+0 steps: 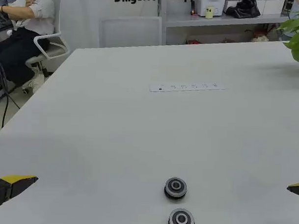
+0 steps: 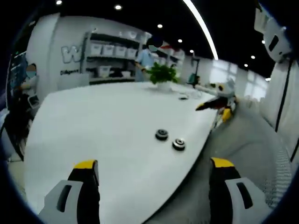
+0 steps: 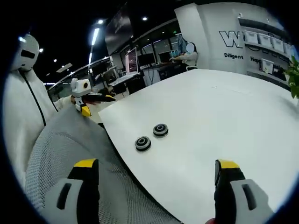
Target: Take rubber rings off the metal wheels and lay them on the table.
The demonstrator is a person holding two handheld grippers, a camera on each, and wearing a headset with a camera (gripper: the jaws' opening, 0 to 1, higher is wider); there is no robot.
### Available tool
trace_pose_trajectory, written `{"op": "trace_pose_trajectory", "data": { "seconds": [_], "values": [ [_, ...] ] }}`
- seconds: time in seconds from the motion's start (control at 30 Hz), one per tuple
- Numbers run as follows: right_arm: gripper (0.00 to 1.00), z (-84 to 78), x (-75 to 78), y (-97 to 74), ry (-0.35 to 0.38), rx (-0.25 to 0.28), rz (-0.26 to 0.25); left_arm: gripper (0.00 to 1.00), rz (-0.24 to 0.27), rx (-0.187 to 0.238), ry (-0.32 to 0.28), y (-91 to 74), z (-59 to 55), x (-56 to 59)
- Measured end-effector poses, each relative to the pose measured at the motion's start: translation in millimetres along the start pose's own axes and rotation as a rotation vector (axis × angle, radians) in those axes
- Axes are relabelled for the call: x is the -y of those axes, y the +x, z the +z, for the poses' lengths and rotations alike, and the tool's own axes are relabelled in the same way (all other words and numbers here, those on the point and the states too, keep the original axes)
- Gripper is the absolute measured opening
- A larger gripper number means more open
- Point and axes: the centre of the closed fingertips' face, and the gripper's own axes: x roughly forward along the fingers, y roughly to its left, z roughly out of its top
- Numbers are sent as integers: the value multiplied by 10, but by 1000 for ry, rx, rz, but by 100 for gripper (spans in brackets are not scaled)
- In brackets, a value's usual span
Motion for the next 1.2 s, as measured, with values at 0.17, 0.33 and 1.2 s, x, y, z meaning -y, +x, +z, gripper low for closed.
{"op": "trace_pose_trajectory", "data": {
  "seconds": [0.17,0.33,1.2],
  "values": [
    [98,-13,-5,2,-1,-4,1,100,1,-2,2,-5,-11,10],
    [98,-4,-6,-8,-1,2,-5,100,8,-2,5,-16,-19,5],
    [95,-7,3,-49,12,11,-26,100,2,1,12,-22,-14,18]
  ]
}}
